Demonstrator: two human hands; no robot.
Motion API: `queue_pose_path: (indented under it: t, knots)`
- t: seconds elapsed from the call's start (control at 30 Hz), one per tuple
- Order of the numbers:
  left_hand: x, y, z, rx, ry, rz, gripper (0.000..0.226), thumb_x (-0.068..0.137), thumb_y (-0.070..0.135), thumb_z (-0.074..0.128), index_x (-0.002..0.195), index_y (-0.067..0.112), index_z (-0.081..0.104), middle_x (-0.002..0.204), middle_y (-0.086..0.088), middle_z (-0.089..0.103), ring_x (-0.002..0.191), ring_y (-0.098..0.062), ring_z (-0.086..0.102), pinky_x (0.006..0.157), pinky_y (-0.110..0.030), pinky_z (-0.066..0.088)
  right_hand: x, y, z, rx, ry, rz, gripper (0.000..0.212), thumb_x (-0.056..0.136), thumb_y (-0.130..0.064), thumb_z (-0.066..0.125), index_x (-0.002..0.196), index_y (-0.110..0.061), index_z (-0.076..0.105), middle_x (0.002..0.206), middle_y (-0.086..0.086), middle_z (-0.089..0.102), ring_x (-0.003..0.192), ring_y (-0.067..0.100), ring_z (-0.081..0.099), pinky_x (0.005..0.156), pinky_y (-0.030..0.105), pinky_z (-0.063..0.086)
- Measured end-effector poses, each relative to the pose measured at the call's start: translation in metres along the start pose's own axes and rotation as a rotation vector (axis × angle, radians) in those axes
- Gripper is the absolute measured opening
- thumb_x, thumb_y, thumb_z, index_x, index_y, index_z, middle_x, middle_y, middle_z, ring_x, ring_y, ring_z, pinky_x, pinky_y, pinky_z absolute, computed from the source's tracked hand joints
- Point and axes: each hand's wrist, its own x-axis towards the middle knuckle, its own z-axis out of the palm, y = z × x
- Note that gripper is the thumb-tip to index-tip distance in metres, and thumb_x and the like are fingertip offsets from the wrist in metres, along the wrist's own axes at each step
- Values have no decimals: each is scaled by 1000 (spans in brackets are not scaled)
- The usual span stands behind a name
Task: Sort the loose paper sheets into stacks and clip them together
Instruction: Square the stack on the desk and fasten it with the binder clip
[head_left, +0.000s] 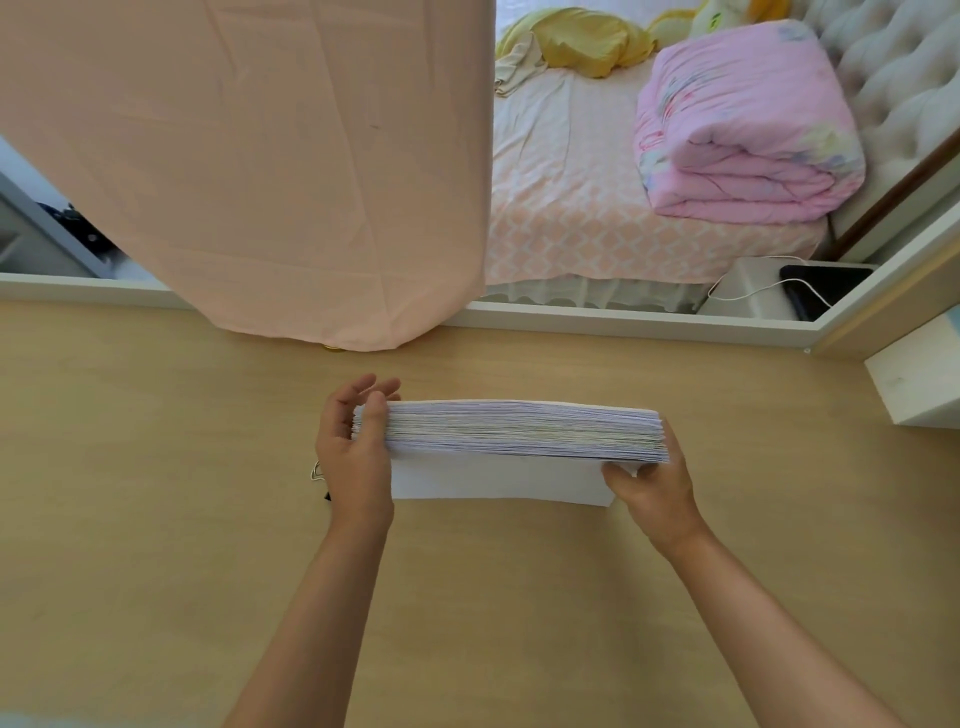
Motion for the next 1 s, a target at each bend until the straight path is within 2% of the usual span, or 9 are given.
queue_pose_path:
  t: [0.1, 0.27, 0.47, 0.6, 0.7, 0.77, 0.87, 0.93, 1.0]
  knots:
    - [-2, 3, 2, 3, 7, 8, 16, 100, 17, 53, 111, 16, 64, 113, 2, 72, 107, -22, 66, 96, -43, 49, -1, -2, 2, 6, 15, 6, 46, 66, -7, 63, 110, -21, 57, 91, -21, 69, 86, -5, 64, 75, 8, 47]
    - [-3, -4, 1, -2, 61, -9, 12, 99, 17, 53, 104, 18, 64, 91, 6, 72, 92, -10, 61, 87, -33, 45, -2, -6, 6, 30, 45, -14, 42, 66, -1, 59, 100, -26, 59, 89, -11, 67, 82, -7, 63, 74, 8, 47]
    - [1, 2, 2, 49, 69, -6, 15, 96, 11, 54, 95, 21, 65, 81, -3, 64, 76, -9, 59, 78, -30, 43, 1, -9, 14, 82, 104, 43, 28, 65, 1, 56, 81, -22, 57, 76, 0, 52, 68, 7, 47, 63, 20, 40]
    - [13, 27, -16, 557, -176, 139, 16, 92, 24, 58, 102, 34, 65, 81, 11, 68, 72, -6, 59, 73, -40, 50, 2, -16, 23, 123, 185, 94, 23, 59, -7, 54, 78, -20, 55, 71, -8, 52, 60, 2, 47, 57, 13, 39]
    - [16, 52, 3, 1174, -461, 514, 40, 78, 66, 53, 105, 38, 64, 86, 20, 68, 84, -2, 61, 108, -39, 36, 5, -15, 23, 104, 194, 123, 23, 60, -9, 55, 78, -22, 56, 72, -9, 54, 61, 2, 49, 58, 16, 40]
    - [7, 56, 38, 1409, -666, 721, 56, 68, 76, 52, 107, 37, 63, 92, 18, 68, 95, -10, 60, 115, -42, 24, 5, -14, 23, 91, 194, 134, 23, 60, -9, 55, 78, -23, 56, 71, -10, 53, 60, 2, 48, 57, 18, 40]
    - [-4, 39, 71, 1492, -879, 882, 35, 77, 46, 58, 105, 26, 55, 93, 8, 62, 87, -20, 58, 81, -35, 41, 4, -15, 23, 65, 209, 121, 23, 59, -9, 54, 76, -25, 56, 67, -16, 53, 59, 0, 48, 57, 14, 39]
    - [3, 28, 62, 1423, -885, 915, 25, 75, 30, 55, 99, 21, 50, 83, 5, 58, 73, -23, 56, 58, -30, 33, 4, -17, 23, 66, 214, 112, 23, 59, -8, 53, 75, -25, 56, 63, -20, 55, 59, -2, 49, 57, 12, 39]
    - [15, 21, 38, 1369, -855, 942, 26, 71, 28, 55, 96, 21, 51, 74, 6, 56, 62, -23, 54, 50, -27, 28, 4, -18, 23, 68, 208, 99, 22, 59, -8, 53, 74, -24, 56, 63, -19, 55, 59, -3, 49, 57, 10, 39]
